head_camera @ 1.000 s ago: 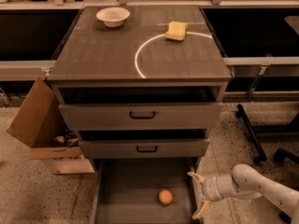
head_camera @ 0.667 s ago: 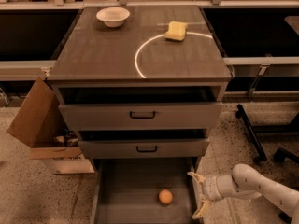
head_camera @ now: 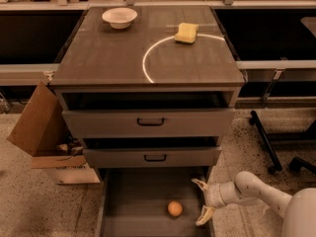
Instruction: Pick orange from bottom drawer and place on counter
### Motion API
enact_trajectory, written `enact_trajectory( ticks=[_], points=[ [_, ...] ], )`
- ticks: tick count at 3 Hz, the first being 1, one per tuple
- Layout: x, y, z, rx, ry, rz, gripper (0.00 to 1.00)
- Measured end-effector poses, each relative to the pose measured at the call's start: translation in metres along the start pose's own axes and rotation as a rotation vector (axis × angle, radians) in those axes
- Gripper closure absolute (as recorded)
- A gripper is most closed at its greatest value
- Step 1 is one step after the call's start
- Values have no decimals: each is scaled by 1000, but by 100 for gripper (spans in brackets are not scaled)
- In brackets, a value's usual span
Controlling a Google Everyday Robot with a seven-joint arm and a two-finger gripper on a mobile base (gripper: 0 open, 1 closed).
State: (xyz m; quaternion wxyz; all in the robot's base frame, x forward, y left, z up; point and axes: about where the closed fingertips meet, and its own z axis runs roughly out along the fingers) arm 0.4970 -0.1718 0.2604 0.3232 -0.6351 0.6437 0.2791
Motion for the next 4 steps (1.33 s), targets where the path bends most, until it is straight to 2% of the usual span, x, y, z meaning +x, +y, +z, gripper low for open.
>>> enact_trajectory(
  ticks=[2, 4],
  points=[
    [19, -26, 38, 17, -23, -1, 0],
    [34, -31, 77, -10, -53, -9, 0]
  ],
)
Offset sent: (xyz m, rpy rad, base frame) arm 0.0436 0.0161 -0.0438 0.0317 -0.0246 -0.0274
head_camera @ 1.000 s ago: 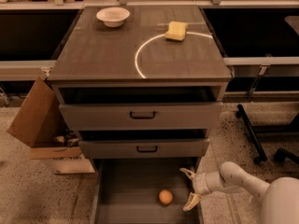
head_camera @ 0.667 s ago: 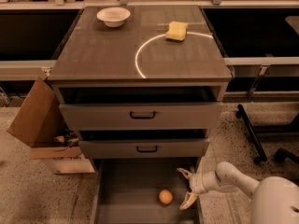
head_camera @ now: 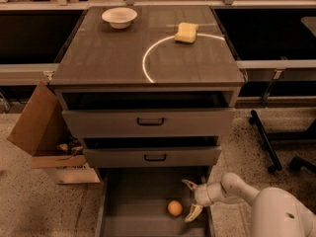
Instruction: Pick orange from bottom drawer and place on counter
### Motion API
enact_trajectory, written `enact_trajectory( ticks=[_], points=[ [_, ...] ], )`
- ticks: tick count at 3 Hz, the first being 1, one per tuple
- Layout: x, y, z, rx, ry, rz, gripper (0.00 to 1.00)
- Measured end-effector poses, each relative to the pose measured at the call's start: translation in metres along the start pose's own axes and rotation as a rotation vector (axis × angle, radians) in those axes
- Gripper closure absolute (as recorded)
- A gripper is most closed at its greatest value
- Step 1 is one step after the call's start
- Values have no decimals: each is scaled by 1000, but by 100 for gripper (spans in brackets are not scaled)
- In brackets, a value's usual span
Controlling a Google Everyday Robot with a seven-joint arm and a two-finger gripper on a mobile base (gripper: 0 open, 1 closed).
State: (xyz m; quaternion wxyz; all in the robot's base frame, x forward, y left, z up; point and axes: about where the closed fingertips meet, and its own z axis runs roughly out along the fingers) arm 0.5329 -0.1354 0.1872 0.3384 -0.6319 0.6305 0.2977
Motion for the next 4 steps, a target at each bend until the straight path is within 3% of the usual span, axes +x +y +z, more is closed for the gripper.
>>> enact_trajectory(
  ticks=[2, 4],
  points=[
    [12, 4, 39, -28, -12, 15, 0],
    [23, 13, 61, -43, 36, 32, 0]
  ],
)
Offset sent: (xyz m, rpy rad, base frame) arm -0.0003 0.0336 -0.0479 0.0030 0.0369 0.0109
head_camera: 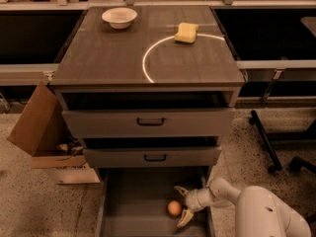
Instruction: Pick orange from bottom drawer and place on counter
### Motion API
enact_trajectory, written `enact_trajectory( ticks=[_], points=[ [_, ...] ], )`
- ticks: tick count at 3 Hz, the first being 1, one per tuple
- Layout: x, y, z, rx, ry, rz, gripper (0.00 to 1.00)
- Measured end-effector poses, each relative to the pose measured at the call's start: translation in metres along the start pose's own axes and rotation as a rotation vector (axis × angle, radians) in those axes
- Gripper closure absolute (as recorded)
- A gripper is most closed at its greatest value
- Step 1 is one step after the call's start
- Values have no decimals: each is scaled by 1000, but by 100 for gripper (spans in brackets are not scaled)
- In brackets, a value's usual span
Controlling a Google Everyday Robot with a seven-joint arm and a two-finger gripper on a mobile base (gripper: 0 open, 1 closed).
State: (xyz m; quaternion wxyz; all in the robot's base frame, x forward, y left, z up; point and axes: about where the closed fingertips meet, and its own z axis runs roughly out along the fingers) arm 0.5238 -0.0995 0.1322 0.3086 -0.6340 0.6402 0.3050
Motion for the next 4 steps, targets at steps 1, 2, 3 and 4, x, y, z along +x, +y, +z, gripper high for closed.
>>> enact_trajectory(
  ticks=[1, 2, 3, 4],
  points=[
    [5, 3, 7, -7, 18, 9, 0],
    [7, 6, 13, -18, 27, 11, 13],
    [6, 8, 17, -27, 27, 8, 36],
    [1, 10, 17, -31, 14, -1, 59]
  ],
)
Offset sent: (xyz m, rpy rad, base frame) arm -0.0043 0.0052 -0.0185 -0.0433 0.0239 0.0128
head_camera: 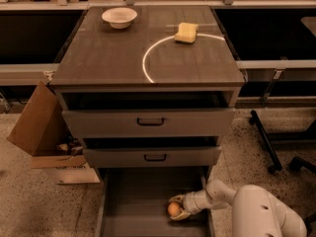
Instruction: Pick orange from bottom drawer and place on counter
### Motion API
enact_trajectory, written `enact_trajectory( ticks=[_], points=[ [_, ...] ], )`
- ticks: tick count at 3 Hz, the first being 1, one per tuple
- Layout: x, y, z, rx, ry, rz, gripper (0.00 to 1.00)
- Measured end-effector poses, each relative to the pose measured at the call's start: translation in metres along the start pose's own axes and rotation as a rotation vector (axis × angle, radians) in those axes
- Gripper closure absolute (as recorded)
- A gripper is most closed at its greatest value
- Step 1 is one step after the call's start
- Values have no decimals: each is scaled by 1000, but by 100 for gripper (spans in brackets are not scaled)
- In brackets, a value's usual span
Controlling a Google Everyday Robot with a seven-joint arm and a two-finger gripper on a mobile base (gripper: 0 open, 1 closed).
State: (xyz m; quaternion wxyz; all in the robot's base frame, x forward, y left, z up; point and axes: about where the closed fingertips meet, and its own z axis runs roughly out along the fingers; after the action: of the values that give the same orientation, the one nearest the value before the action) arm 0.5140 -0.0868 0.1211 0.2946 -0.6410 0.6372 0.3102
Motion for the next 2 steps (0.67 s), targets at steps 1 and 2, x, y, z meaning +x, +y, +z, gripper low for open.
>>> enact_trajectory(
  ticks=[1, 2],
  points=[
    [-16, 2, -19, 11, -53, -41, 83],
    [-41, 4, -68, 25, -133, -138, 100]
  ],
)
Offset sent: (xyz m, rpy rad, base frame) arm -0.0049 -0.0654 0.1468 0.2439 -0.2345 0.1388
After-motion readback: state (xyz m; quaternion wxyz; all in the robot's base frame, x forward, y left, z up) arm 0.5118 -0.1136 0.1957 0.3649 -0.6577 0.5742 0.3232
